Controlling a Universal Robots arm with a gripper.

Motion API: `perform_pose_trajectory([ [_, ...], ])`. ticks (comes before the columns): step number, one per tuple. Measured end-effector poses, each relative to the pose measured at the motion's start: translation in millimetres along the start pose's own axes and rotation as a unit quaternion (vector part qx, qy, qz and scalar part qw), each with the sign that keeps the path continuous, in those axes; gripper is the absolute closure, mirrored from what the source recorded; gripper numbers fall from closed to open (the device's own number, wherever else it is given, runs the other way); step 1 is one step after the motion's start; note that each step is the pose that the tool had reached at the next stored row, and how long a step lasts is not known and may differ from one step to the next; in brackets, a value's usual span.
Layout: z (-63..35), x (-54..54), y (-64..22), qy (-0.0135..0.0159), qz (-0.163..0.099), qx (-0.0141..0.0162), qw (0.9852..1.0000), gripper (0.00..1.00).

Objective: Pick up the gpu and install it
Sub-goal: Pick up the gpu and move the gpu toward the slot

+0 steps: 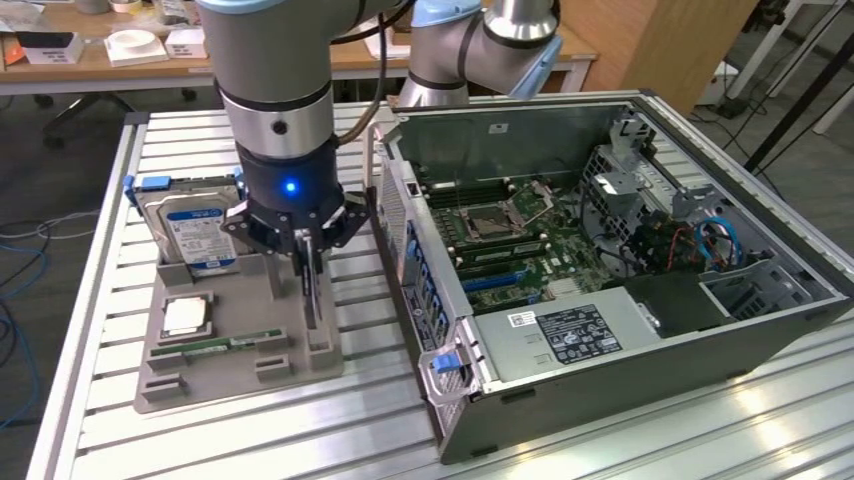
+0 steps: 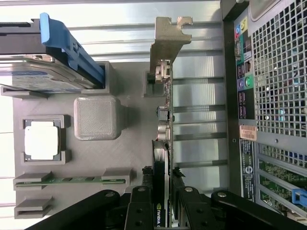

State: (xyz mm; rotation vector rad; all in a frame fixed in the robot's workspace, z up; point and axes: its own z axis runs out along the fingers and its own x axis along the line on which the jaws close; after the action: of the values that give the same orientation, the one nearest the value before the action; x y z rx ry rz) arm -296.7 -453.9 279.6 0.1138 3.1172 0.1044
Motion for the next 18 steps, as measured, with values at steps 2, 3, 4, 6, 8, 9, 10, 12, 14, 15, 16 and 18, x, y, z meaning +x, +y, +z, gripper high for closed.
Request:
perform_pose_trajectory([
  [2,-1.3,0.0,0.1,0.0,0.0,0.0,1.0,0.74],
  [3,-1.9,0.0,0.1,0.0,0.0,0.0,1.0,0.74],
  [4,-2.5,0.0,0.2,0.0,0.0,0.0,1.0,0.74],
  [6,-3.9,-0.1,0.3,0.0,0.0,0.0,1.0,0.74],
  [8,-5.3,-0.1,0.4,0.0,0.0,0.0,1.0,0.74],
  [9,-6.0,-0.1,0.4,0.0,0.0,0.0,1.0,0.74],
  [10,-6.6,-0.1,0.4,0.0,0.0,-0.0001,1.0,0.74],
  [12,-8.1,-0.1,0.6,0.0,0.0,0.0,1.0,0.74],
  [14,-9.6,-0.2,0.6,0.0,0.0,0.0,1.0,0.74],
  [15,-10.3,-0.2,0.7,0.0,0.0,0.0,1.0,0.74],
  [16,-11.1,-0.2,0.7,0.0,0.0,0.0,1.0,0.74],
  [18,-12.5,-0.2,0.8,0.0,0.0,0.0,1.0,0.74],
])
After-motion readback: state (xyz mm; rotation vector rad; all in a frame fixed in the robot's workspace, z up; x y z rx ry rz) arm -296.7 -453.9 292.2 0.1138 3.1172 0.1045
